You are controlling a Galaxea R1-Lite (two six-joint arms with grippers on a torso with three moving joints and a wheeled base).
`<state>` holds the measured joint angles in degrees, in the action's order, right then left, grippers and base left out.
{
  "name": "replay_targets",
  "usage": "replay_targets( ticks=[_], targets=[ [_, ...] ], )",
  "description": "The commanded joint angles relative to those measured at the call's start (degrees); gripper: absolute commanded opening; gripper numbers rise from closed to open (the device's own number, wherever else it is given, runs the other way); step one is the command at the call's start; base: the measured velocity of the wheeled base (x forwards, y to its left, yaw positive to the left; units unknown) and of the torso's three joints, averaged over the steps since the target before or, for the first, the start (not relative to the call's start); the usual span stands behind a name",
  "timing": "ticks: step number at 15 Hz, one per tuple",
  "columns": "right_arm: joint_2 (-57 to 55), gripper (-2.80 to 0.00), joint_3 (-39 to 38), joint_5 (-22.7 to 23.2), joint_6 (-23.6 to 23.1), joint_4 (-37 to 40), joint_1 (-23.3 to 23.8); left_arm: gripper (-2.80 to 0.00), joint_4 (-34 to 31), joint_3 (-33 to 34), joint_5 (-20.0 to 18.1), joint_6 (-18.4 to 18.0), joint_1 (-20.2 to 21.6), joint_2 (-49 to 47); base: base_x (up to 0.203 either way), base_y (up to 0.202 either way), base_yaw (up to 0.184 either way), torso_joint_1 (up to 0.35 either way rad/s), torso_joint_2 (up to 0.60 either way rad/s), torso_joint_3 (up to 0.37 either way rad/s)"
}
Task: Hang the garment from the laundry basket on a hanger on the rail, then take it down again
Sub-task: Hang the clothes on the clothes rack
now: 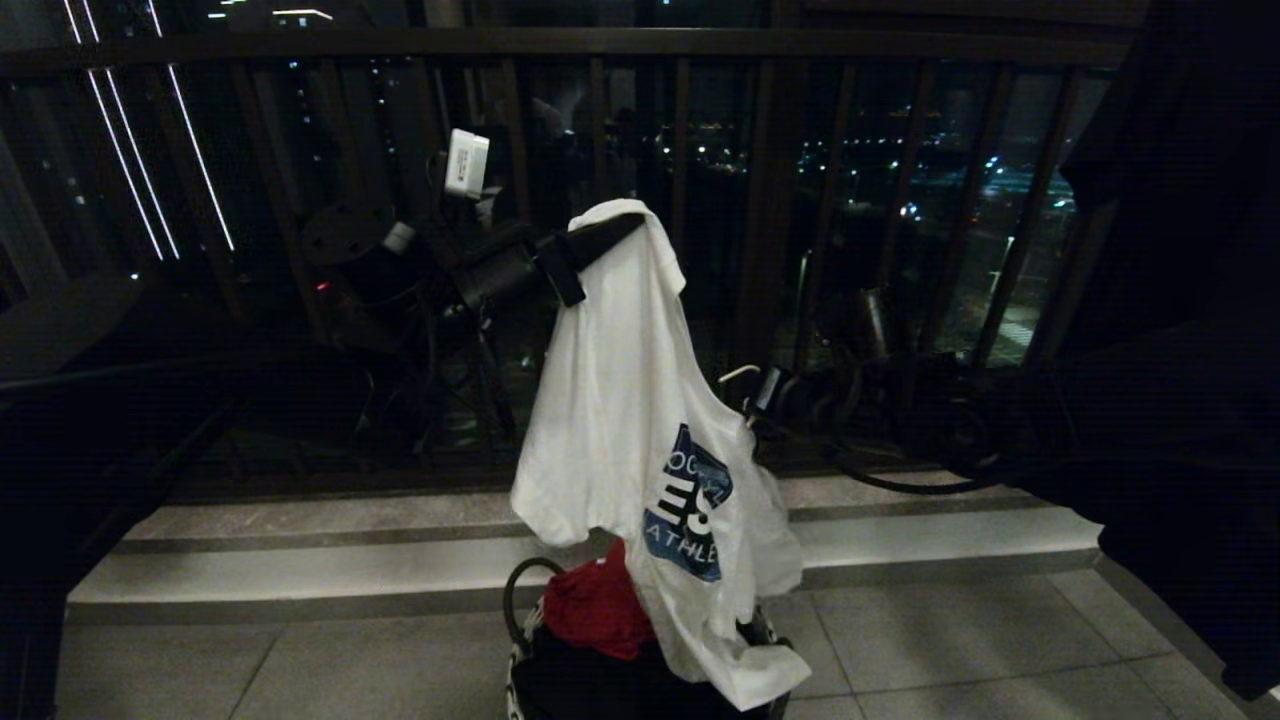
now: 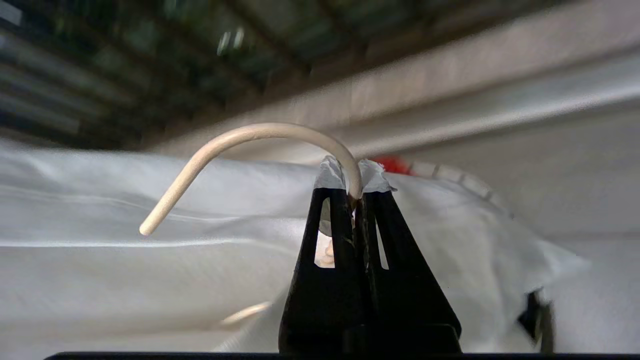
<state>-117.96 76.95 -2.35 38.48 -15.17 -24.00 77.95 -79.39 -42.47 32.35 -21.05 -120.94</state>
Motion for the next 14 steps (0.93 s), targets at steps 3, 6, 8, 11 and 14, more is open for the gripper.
replay_targets(
  ticks=[3,6,8,11,14],
  targets=[
    [3.40,-2.80,-0.45,-3.50,-0.07,-1.62,0.01,-2.80,-0.05,1.00,-2.54,0.17,-0.22,0.21,0.000,0.000,0.000,0.000,0.00,0.000],
    [5.06,-2.80,-0.63,-8.15,-2.42,-3.65,0.01,-2.80,-5.27,1.34,-4.86,-0.10,-0.95,0.44,0.000,0.000,0.000,0.000,0.00,0.000],
    [6.16,-2.80,-1.16,-12.12,-5.01,-6.56,0.09,-2.80,-9.84,1.30,-5.15,-0.66,-1.36,1.49,0.000,0.000,0.000,0.000,0.00,0.000],
    [8.55,-2.80,-1.69,-14.54,-6.31,-7.84,0.04,-2.80,-20.83,0.84,-5.16,-7.75,-2.12,3.04,0.000,0.000,0.000,0.000,0.00,0.000],
    [9.11,-2.80,-1.65,-14.87,-6.32,-7.86,0.15,-2.80,-29.38,-1.71,-4.93,-11.33,-2.84,3.39,0.000,0.000,0.000,0.000,0.00,0.000]
  ],
)
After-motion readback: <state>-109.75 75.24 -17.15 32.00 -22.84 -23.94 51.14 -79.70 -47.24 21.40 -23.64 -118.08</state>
